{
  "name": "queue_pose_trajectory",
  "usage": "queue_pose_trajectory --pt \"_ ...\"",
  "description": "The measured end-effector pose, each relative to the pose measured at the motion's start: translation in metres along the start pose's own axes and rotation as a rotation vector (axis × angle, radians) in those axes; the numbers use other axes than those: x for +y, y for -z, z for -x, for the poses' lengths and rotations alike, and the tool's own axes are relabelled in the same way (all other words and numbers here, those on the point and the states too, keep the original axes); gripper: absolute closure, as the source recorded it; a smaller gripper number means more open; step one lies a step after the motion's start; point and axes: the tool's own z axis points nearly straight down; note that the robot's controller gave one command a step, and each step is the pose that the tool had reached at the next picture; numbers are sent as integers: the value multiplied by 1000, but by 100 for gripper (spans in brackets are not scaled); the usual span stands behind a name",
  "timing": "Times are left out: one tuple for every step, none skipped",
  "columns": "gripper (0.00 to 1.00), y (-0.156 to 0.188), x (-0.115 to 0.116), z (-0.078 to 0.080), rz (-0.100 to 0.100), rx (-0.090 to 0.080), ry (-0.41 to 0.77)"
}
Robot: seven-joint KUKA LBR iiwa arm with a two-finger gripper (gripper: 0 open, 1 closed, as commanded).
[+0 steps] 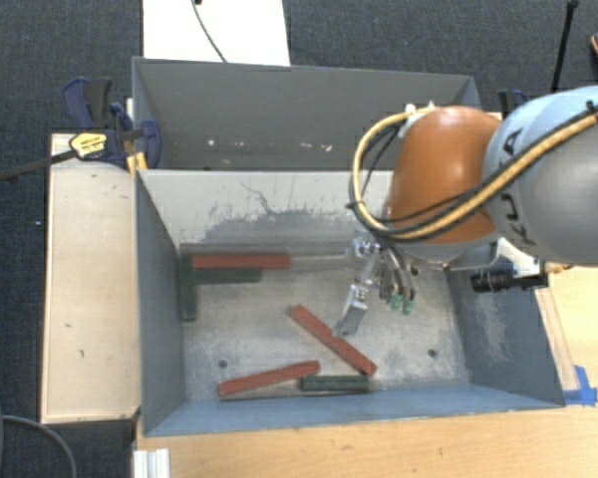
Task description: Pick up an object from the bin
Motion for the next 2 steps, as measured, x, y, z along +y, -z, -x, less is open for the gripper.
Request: queue_pose_trajectory --pt "0 -129 -24 -27 -5 14 27" --pt "100 -125 -22 -25 -2 7 27"
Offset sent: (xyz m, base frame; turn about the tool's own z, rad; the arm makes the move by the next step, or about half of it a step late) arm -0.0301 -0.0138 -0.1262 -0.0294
